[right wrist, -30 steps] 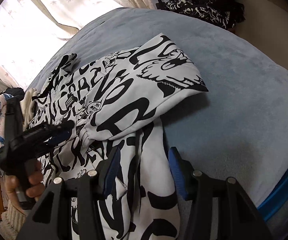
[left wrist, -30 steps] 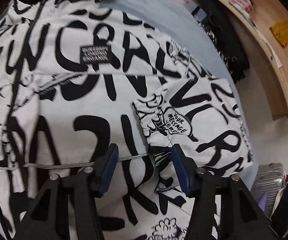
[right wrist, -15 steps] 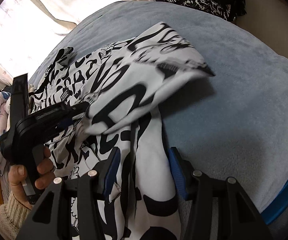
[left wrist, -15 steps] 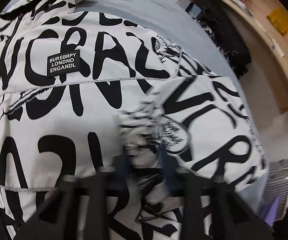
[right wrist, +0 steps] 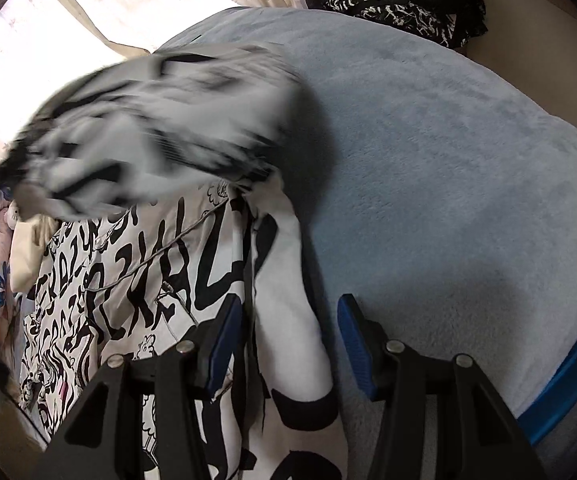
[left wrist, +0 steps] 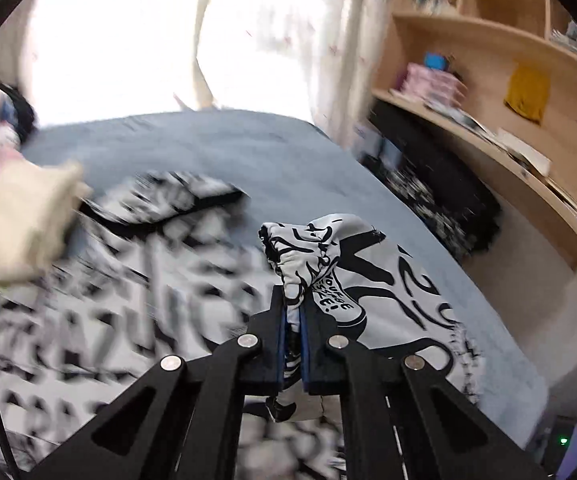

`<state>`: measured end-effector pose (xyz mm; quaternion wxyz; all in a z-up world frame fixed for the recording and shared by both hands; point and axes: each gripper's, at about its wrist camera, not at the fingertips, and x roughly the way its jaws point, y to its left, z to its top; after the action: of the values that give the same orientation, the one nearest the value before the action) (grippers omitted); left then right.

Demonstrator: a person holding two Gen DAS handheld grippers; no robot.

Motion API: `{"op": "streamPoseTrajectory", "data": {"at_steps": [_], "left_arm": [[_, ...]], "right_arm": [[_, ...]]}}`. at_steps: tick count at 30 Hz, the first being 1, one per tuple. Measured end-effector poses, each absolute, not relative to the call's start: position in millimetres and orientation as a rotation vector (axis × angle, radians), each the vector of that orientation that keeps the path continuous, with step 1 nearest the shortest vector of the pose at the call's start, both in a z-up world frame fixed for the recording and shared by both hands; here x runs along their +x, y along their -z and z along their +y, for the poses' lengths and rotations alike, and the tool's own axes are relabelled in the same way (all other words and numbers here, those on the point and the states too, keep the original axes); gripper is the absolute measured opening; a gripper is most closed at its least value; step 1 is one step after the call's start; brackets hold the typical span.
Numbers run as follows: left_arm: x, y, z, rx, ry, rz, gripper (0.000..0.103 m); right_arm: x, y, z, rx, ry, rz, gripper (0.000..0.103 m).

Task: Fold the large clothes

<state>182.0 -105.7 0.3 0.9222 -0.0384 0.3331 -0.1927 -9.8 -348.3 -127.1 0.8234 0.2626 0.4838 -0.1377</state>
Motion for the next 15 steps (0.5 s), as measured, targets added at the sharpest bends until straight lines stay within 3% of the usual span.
{"op": "streamPoseTrajectory", "data": {"at_steps": [6,12,15], "left_arm": [[202.4,11.1,-26.2,-0.031,0.176,0.686,0.004],[228.7,93.1,13.4,-0.046,0.105,0.924,0.004],[227.9,106.2,18.1,-0.058,0.103,0.944,0.004]], "right_arm": [[-4.7,126.6,-338.7,0.536,0.28,1.042,0.05],[15.1,121.7,-328.7,0.424,0.304,1.064,0.05],[36.1,117.9,-317.7,0.239,0.345,1.072,0.05]]}}
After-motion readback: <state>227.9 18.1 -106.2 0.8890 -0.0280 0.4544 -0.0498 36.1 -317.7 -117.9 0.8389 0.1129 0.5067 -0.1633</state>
